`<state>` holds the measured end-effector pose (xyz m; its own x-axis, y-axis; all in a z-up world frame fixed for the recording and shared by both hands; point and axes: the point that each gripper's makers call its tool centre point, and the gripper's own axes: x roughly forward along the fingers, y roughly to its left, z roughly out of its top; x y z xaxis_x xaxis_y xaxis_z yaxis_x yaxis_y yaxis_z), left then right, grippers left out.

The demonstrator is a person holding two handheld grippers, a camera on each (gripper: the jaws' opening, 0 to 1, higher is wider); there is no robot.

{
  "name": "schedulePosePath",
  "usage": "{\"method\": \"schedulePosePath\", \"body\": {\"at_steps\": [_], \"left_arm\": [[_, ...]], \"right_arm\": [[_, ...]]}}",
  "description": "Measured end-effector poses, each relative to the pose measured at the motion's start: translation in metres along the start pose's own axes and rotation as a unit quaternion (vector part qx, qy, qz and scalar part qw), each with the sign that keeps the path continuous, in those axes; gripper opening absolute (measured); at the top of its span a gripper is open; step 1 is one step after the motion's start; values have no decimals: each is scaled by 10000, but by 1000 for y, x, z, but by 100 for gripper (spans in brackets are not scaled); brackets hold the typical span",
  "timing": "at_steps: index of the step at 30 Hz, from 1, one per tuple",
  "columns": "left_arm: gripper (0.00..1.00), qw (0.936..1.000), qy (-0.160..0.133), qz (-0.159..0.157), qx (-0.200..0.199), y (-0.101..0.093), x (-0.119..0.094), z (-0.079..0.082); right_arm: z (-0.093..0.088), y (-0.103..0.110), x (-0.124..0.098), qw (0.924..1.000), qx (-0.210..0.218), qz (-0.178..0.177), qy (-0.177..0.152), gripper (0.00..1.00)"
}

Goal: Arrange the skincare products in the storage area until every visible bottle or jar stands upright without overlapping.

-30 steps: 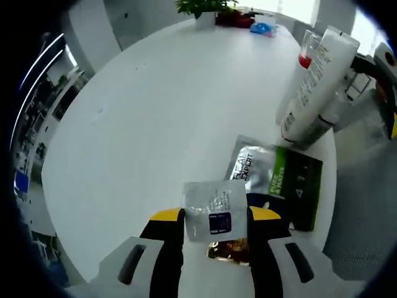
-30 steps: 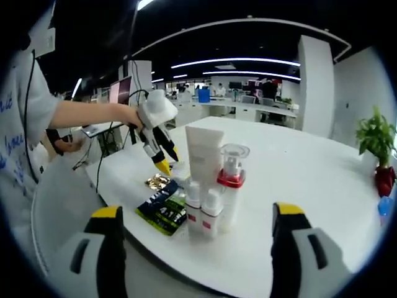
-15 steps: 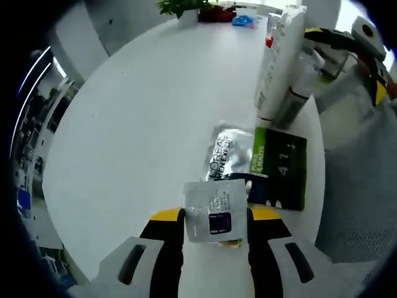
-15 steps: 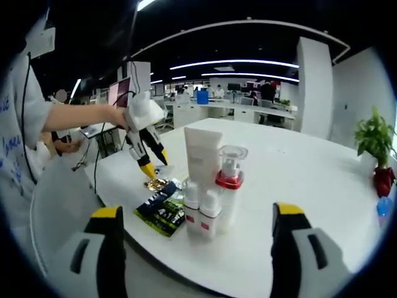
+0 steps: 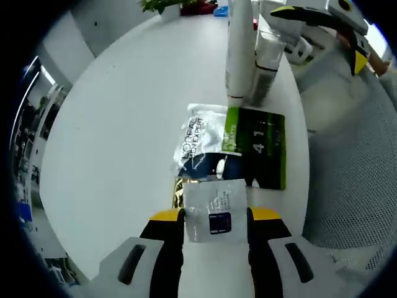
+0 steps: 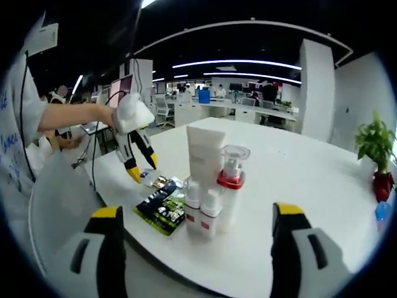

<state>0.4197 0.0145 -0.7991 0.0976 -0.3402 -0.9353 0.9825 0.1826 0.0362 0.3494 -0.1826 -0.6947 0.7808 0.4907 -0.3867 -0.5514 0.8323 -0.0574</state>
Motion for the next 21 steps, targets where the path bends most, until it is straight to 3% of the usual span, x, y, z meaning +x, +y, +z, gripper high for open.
{"method": "schedulePosePath", "body": {"at_steps": [21], "left_arm": [[37, 9977, 340, -291, 511, -34, 15, -14]], "right_arm": [[1, 3, 0, 9999, -19, 110, -6, 100]]}}
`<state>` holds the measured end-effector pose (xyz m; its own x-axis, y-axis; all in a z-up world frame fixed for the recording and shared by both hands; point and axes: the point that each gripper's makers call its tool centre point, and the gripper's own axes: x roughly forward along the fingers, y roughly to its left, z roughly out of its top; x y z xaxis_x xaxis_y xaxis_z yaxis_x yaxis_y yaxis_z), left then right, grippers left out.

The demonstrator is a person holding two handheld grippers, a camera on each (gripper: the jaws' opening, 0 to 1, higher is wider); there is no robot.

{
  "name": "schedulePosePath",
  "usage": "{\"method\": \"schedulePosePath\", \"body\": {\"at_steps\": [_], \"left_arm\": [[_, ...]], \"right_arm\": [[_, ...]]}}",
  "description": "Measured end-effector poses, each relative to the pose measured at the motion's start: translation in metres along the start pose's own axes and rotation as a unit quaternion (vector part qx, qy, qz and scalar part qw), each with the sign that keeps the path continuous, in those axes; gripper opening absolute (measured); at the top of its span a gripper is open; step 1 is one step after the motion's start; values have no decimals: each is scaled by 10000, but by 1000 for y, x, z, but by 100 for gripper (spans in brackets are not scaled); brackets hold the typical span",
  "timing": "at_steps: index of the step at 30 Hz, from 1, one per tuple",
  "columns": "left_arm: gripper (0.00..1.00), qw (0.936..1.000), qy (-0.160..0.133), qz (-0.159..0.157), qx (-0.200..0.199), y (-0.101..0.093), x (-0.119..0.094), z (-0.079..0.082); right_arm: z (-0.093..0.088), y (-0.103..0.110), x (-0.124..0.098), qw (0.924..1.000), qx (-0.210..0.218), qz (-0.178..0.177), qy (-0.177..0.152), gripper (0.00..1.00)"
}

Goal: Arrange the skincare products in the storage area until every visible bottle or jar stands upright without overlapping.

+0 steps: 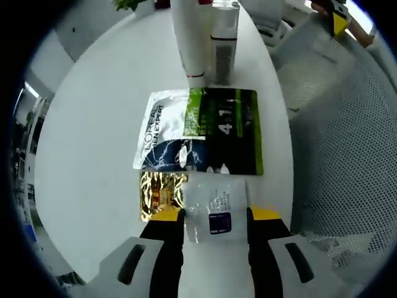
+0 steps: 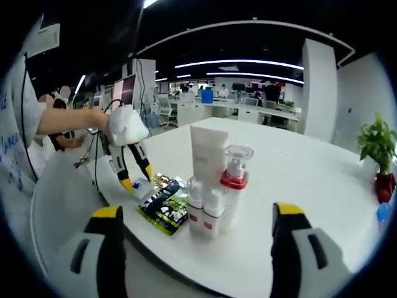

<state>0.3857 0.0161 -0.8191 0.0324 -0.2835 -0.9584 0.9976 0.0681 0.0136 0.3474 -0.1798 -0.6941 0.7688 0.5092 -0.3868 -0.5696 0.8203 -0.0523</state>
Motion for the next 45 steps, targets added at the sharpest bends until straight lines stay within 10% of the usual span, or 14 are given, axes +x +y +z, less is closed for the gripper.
{"method": "schedulePosePath", "body": {"at_steps": [45], "left_arm": [[43, 9993, 161, -3, 334, 2, 15, 4]], "right_arm": [[2, 4, 1, 9998, 18, 170, -81, 100]]}}
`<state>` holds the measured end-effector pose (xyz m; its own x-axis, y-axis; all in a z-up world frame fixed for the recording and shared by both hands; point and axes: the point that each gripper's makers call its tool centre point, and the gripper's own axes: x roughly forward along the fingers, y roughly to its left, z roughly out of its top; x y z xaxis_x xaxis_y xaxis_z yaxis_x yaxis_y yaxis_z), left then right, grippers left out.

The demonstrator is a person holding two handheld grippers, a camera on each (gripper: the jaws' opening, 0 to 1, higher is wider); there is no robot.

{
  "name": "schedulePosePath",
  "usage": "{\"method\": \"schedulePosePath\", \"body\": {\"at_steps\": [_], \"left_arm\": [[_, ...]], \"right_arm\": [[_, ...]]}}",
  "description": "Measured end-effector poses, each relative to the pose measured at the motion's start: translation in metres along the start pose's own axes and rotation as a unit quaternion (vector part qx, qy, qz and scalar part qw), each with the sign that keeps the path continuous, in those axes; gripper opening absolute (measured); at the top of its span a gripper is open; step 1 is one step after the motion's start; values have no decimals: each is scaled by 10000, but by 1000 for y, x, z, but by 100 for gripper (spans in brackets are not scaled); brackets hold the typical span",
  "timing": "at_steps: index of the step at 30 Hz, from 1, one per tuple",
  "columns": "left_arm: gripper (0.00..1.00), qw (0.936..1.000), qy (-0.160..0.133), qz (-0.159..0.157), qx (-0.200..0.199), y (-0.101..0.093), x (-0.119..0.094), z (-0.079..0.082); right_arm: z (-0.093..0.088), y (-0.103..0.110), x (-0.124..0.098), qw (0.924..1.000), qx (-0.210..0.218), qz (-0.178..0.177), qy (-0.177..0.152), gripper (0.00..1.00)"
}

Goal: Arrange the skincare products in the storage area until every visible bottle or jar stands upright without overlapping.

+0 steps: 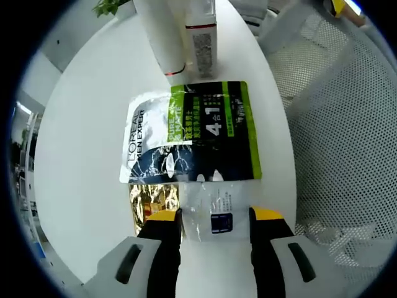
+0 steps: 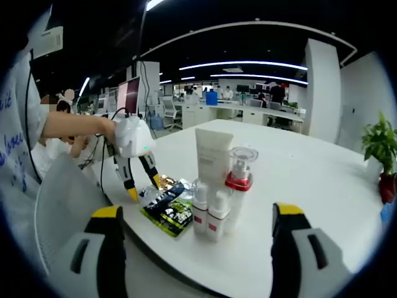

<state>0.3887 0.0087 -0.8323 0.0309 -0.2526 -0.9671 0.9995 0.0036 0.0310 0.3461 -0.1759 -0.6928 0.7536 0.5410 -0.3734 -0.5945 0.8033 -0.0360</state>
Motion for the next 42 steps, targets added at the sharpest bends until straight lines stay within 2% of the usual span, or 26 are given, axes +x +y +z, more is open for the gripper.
{"method": "schedulePosePath", "body": {"at_steps": [11, 15, 19, 28, 35, 36, 39, 42], "left_arm": [[44, 9995, -88, 284, 46, 0, -3, 0], [42, 9993, -145, 357, -15, -1, -4, 0], [39, 9983, -174, 557, -50, 2, -8, -1], [41, 9956, -492, 722, -343, -1, -25, 3], [43, 9887, -922, 942, -716, 0, -44, 12], [43, 9855, -1063, 952, -917, 0, -47, 14], [44, 9800, -1281, 1083, -1069, 3, -55, 18], [45, 9758, -1377, 1239, -1163, 4, -64, 18]], "right_arm": [[0, 0, 1, 10000, -21, 10, 3, 100], [-1, 1, 1, 10000, -44, 20, 19, 100], [-1, 1, 1, 10000, -64, 7, 21, 99], [-2, 2, 1, 9999, -126, 21, 44, 99], [-1, 2, 0, 9999, -145, 4, 45, 99], [-1, 2, 0, 9999, -145, 2, 43, 99], [-1, 2, 0, 9999, -155, -12, 33, 99], [-1, 3, 0, 9999, -157, -6, 38, 99]]}}
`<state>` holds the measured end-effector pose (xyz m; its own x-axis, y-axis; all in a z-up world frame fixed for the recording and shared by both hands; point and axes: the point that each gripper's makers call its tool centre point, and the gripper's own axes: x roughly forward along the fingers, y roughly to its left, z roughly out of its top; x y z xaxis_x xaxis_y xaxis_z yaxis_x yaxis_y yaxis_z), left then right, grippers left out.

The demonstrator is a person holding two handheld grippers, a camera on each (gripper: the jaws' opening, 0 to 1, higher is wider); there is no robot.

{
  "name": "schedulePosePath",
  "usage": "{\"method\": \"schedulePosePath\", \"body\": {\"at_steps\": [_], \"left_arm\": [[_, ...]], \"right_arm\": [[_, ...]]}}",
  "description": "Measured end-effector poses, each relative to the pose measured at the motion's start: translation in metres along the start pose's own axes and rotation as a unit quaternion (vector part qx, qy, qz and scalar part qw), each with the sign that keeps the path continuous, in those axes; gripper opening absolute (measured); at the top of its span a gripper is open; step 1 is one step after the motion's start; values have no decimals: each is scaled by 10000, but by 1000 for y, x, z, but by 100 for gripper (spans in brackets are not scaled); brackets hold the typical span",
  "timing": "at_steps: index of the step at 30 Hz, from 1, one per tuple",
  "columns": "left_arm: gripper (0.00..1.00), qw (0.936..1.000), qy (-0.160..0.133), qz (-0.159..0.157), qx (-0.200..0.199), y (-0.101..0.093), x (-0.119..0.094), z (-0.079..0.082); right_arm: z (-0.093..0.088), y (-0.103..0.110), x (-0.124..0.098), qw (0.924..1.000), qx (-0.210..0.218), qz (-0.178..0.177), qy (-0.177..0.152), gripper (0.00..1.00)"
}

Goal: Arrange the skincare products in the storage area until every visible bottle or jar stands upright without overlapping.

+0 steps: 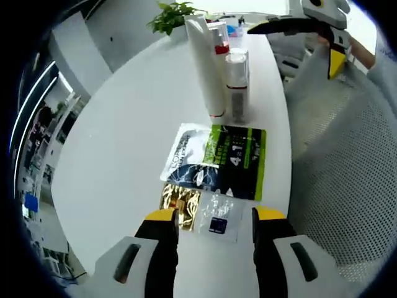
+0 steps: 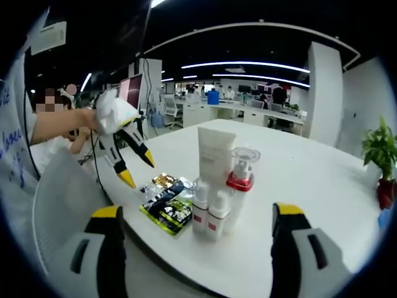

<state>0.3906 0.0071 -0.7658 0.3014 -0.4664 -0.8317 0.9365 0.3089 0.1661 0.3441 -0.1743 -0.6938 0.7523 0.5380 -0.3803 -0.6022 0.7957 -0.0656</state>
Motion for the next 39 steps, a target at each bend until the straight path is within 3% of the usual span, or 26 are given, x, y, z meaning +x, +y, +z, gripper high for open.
{"method": "schedulePosePath", "body": {"at_steps": [5, 8, 11, 15, 28, 33, 39], "left_arm": [[48, 9982, -375, 233, -398, 1, -12, 10], [50, 9938, -685, 457, -744, 5, -22, 14], [53, 9917, -751, 601, -850, 5, -31, 11], [55, 9846, -1047, 848, -1111, 6, -45, 13], [66, 9700, -1437, 1133, -1600, -1, -68, 6], [69, 9597, -1676, 1275, -1863, -2, -79, 4], [72, 9521, -1713, 1478, -2059, -2, -89, -6]], "right_arm": [[-1, 0, 0, 10000, -40, -38, 55, 99], [-1, -1, 0, 9999, -59, -57, 67, 100], [-1, -1, 0, 9999, -55, -43, 80, 100], [-3, 1, 0, 9998, -127, -12, 147, 100], [-4, -6, 1, 9988, -311, -12, 368, 100], [1, -10, -2, 9990, -288, -30, 343, 100], [5, -12, -2, 9991, -282, -39, 321, 100]]}}
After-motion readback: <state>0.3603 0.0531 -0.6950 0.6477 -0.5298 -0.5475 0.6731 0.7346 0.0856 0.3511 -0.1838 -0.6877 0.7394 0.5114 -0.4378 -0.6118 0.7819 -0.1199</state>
